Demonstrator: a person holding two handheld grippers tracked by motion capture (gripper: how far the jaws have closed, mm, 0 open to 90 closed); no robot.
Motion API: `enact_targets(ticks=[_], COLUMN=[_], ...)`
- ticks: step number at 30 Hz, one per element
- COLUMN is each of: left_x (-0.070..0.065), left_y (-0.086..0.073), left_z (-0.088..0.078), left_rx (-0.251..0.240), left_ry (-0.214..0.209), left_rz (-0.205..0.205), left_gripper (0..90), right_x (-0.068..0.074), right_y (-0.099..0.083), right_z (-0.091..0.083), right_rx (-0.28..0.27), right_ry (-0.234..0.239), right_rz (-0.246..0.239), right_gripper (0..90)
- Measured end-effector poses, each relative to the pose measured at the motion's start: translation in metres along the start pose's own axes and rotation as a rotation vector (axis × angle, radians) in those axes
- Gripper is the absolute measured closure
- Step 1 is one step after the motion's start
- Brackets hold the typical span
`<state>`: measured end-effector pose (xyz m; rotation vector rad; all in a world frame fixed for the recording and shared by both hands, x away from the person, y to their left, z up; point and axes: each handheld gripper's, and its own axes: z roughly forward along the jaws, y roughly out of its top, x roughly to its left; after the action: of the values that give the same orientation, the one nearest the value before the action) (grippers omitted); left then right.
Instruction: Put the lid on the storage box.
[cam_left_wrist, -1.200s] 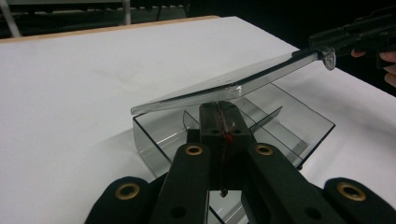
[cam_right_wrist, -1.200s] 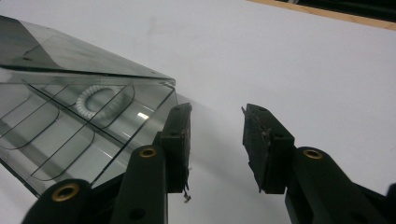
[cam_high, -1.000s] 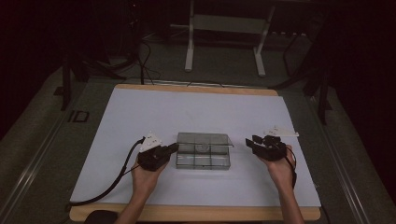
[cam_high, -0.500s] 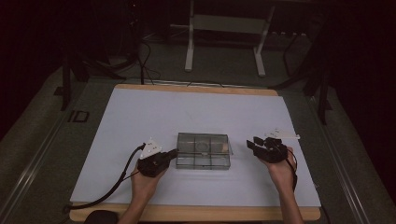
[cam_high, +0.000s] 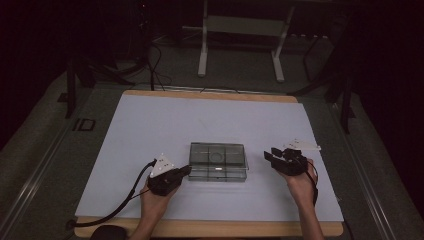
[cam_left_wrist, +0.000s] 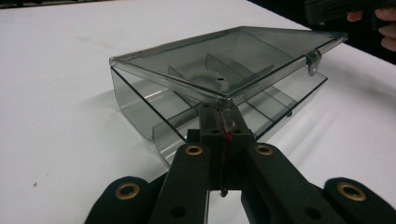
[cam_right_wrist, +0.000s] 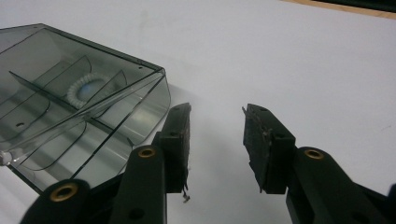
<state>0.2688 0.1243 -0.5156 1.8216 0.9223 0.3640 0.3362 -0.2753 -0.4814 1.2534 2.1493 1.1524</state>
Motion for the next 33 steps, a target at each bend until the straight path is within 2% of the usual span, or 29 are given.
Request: enact_targets(ticks=[22,33], left_x=[-0.007,-0.007], left_y=[-0.017,-0.022], left_z=[-0.003,-0.003], left_rx=[0.031,0.046], left_ry=[0.002,0.012], left_rz=[0.004,0.000], left_gripper=[90.0,90.0], right_x=[0.000,0.000], right_y=[-0.004,-0.007], right_z=[0.000,0.001], right_rx=[-0.002,0.000], right_ry=[0.004,0.006], right_rz=[0.003,0.011], right_gripper=[61.4,61.4])
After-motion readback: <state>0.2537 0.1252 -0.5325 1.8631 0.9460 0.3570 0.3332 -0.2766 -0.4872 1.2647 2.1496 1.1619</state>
